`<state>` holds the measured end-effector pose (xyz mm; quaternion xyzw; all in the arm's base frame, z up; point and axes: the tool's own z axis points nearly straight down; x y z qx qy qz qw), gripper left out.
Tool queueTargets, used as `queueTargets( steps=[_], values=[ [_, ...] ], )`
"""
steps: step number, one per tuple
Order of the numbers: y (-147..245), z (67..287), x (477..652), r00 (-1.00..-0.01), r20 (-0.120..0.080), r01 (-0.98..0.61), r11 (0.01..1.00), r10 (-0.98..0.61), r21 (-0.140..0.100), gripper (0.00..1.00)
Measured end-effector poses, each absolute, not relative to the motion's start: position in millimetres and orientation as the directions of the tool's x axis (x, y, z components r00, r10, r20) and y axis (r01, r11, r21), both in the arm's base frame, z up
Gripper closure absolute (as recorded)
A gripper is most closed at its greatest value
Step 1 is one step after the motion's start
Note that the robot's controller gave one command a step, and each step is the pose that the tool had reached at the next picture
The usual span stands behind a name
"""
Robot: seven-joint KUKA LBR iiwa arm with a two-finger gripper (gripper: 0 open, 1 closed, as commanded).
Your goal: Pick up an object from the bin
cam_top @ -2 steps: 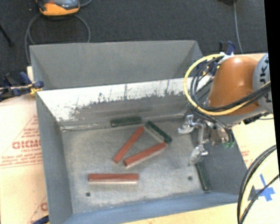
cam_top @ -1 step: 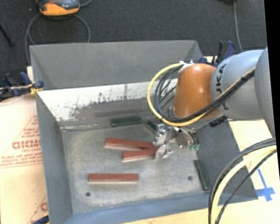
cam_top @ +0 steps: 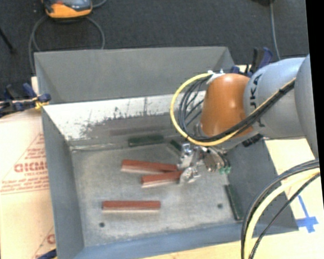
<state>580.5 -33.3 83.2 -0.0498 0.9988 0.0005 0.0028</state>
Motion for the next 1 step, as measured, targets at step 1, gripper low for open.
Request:
queueTargets(
  steps=[1],
  values=[
    [-53.6,201.1,558.7,-0.987,-0.004,-0.162,0.987,-0.162,-0.002,1.00]
  ],
)
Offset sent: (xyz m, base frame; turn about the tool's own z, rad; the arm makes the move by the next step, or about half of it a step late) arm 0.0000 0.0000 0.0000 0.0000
